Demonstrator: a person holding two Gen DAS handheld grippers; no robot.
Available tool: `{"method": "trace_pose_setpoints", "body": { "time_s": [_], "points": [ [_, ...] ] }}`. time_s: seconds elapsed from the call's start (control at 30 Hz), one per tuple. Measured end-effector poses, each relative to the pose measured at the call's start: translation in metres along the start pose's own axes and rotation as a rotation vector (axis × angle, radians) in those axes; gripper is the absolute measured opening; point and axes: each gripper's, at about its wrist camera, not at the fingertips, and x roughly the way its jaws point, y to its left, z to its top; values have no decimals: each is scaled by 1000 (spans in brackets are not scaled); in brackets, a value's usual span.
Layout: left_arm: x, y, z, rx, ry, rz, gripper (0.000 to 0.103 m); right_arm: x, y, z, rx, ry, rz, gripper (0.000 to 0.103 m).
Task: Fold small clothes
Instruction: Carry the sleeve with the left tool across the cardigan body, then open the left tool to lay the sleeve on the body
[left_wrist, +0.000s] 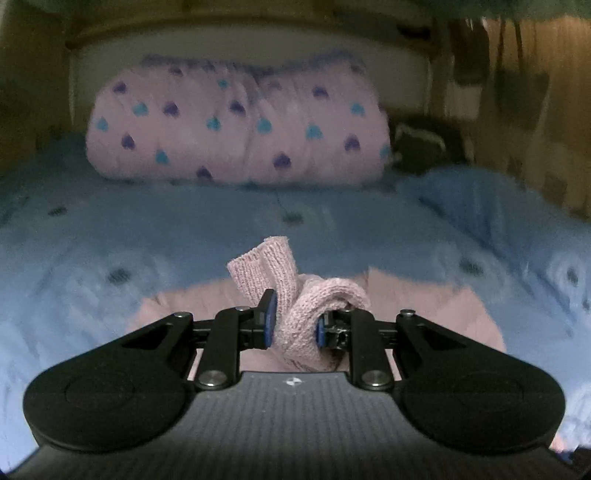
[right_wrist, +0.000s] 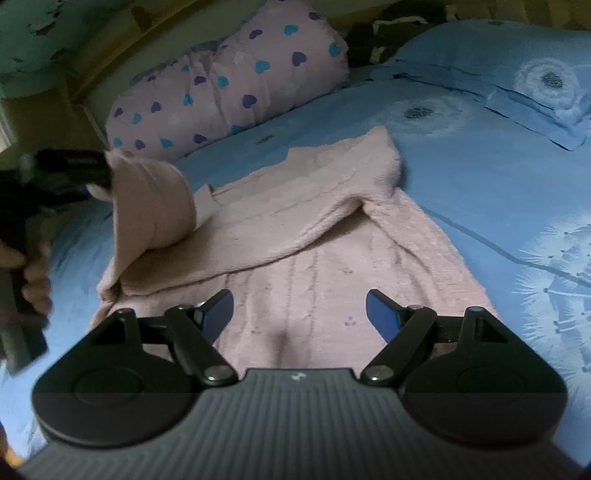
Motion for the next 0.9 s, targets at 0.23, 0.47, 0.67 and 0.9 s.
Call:
{"method": "trace_pose_setpoints", "body": {
  "time_s": [0.23, 0.47, 0.67, 0.9],
  "points": [
    [43, -21, -30, 22, 141, -18, 29, 2, -11, 2, 12, 27, -21, 81],
    [43, -26, -32, 44, 182, 16, 74, 4, -11, 2, 13, 43, -22, 81],
    [23, -19, -36, 84, 221, 111, 83, 4, -8, 1, 3, 44, -19, 81],
    [-16, 12, -38, 65, 242, 193, 84, 2, 1, 0, -31, 38, 4, 81]
  ]
}}
